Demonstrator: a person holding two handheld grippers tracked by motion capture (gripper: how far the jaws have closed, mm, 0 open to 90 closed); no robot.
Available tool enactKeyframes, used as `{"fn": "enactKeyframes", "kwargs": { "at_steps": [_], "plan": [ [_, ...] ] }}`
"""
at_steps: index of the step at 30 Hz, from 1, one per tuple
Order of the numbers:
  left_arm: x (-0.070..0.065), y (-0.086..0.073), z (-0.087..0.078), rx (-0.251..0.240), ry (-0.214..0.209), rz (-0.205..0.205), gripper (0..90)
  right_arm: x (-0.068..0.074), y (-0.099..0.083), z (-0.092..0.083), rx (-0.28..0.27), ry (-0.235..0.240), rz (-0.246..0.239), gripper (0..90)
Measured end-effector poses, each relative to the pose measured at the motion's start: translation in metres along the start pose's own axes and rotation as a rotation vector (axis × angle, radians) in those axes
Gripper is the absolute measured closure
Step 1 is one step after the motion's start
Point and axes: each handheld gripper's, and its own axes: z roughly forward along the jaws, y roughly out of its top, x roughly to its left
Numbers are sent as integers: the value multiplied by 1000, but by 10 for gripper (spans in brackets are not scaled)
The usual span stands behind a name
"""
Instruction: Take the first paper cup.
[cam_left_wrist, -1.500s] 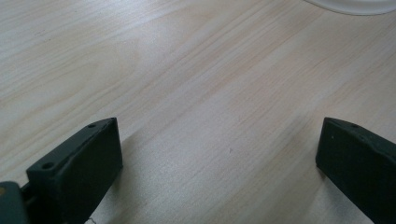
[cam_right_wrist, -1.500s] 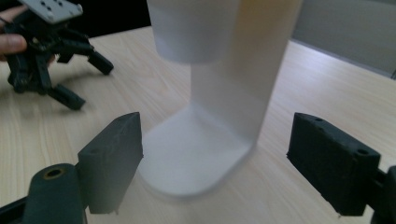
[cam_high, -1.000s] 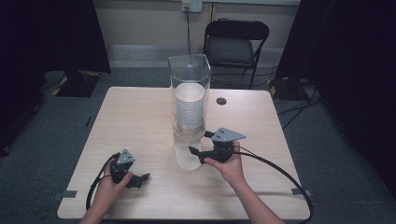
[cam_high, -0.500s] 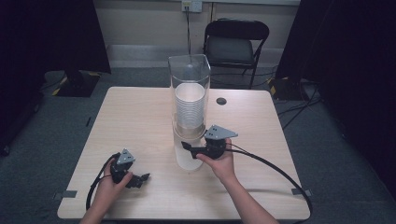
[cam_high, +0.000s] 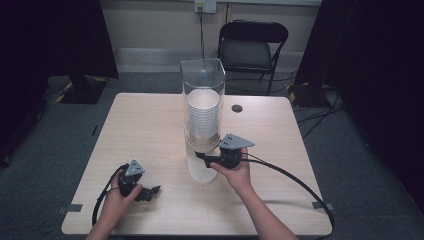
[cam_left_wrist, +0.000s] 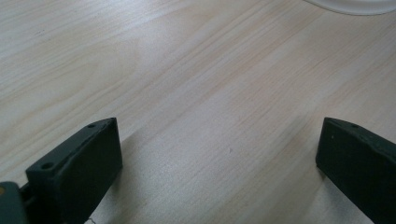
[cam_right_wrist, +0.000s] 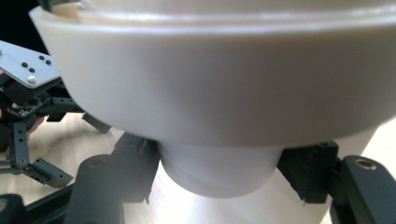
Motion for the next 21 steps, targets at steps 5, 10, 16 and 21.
{"fn": "enactKeyframes", "kwargs": {
  "at_steps": [5,10,16,21],
  "plan": [
    [0,0,0,1,1,0,0,0,-2,0,-4,5,22,361],
    [0,0,0,1,1,1,0,-1,-2,-1,6,9,16,362],
    [0,0,0,0,0,1,0,0,-8,3,31,14,17,376],
    [0,0,0,2,1,-4,0,-3,-55,12,225,10,47,376]
  ]
}}
